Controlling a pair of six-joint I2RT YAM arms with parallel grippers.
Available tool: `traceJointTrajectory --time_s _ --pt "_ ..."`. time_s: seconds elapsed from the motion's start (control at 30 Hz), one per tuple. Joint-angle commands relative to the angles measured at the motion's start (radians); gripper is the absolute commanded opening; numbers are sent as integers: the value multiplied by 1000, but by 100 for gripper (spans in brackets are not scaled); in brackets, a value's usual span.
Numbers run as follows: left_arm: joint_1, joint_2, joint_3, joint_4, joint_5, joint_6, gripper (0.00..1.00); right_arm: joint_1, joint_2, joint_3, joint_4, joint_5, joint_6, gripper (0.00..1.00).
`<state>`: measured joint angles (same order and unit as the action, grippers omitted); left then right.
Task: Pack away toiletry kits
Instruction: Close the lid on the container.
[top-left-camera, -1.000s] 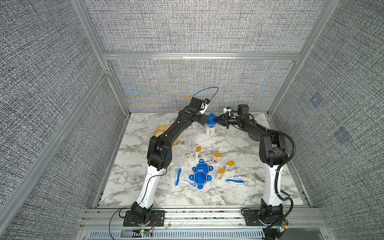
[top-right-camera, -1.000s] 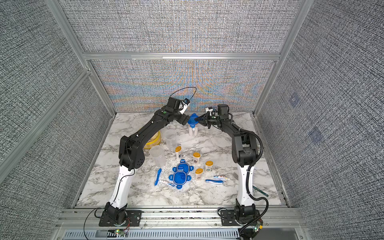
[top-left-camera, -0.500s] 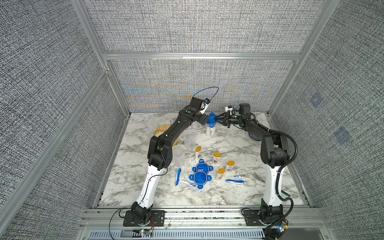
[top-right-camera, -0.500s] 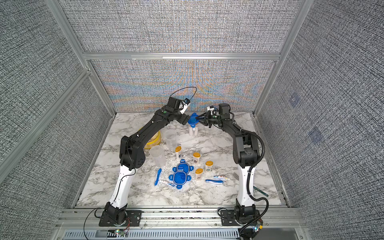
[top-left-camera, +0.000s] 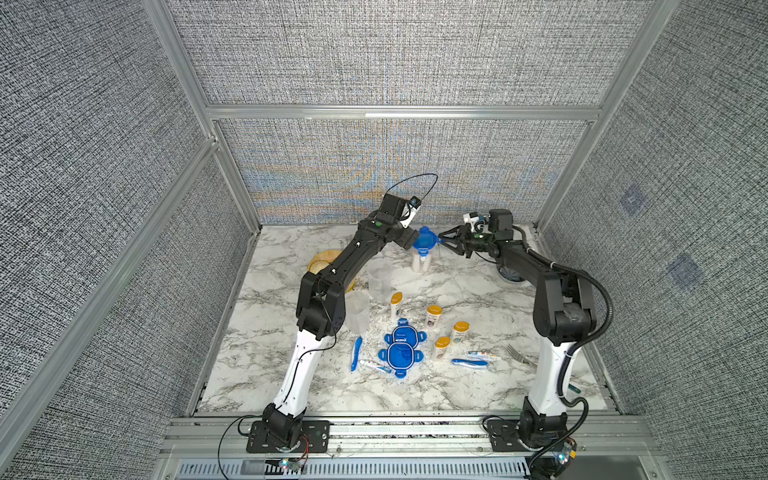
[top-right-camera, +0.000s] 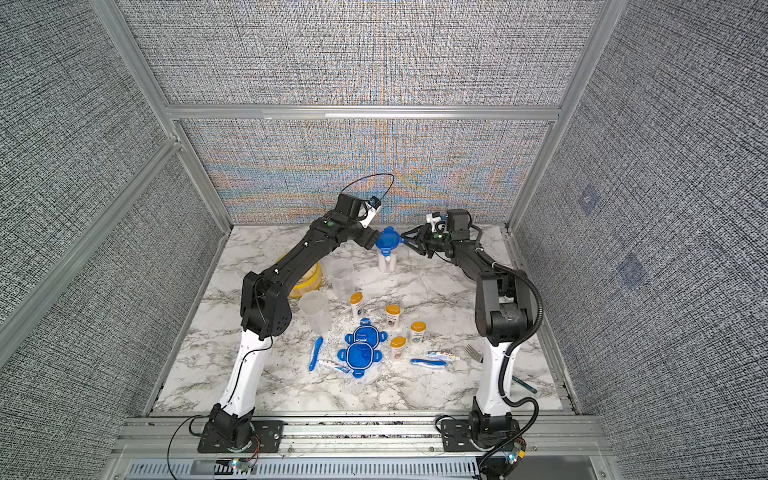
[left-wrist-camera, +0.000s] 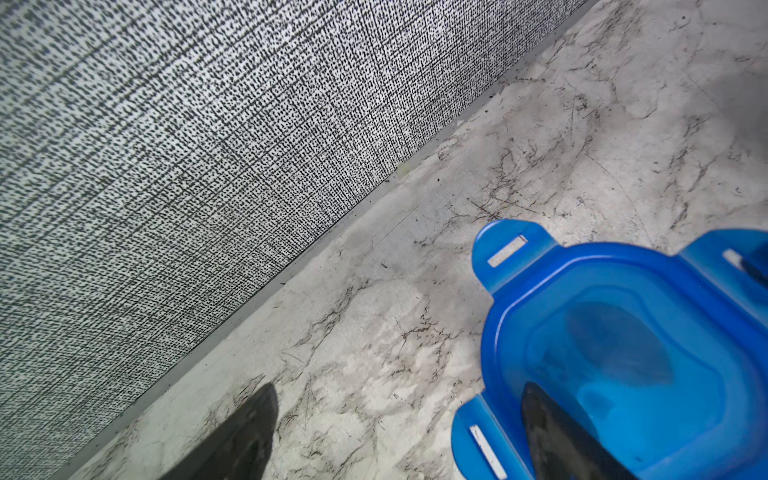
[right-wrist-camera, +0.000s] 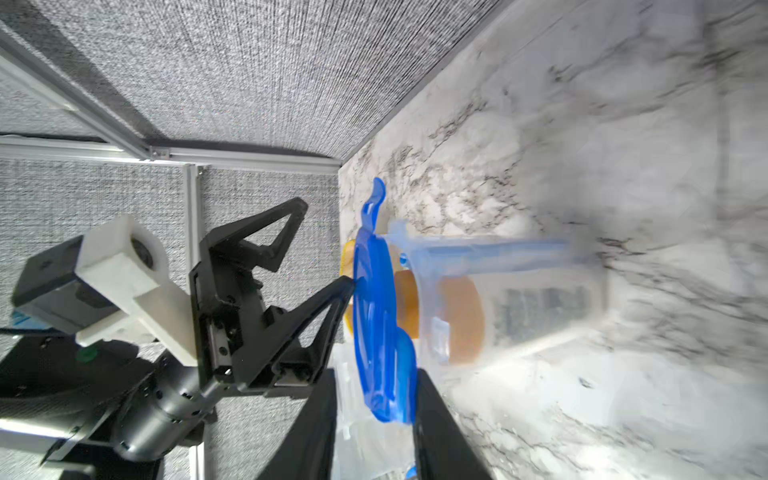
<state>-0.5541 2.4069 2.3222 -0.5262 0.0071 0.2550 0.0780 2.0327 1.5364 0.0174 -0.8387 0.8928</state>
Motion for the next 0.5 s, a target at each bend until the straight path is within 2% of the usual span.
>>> traceJointTrajectory --time_s 0.0,0.2,0.4,0.43,0.47 --pt "-2 5 2 -77 18 18 91 -2 -56 -23 -92 196 -185 38" --pt "0 -3 8 -77 21 24 91 -1 -119 -38 -140 298 -381 48" --pt "0 -10 36 -76 1 32 91 12 -126 9 -187 271 -594 56" --pt "0 -7 48 -81 -1 33 91 12 -126 21 -200 254 -640 59" --pt "0 -6 55 -83 -4 34 91 11 -126 36 -220 238 -687 66"
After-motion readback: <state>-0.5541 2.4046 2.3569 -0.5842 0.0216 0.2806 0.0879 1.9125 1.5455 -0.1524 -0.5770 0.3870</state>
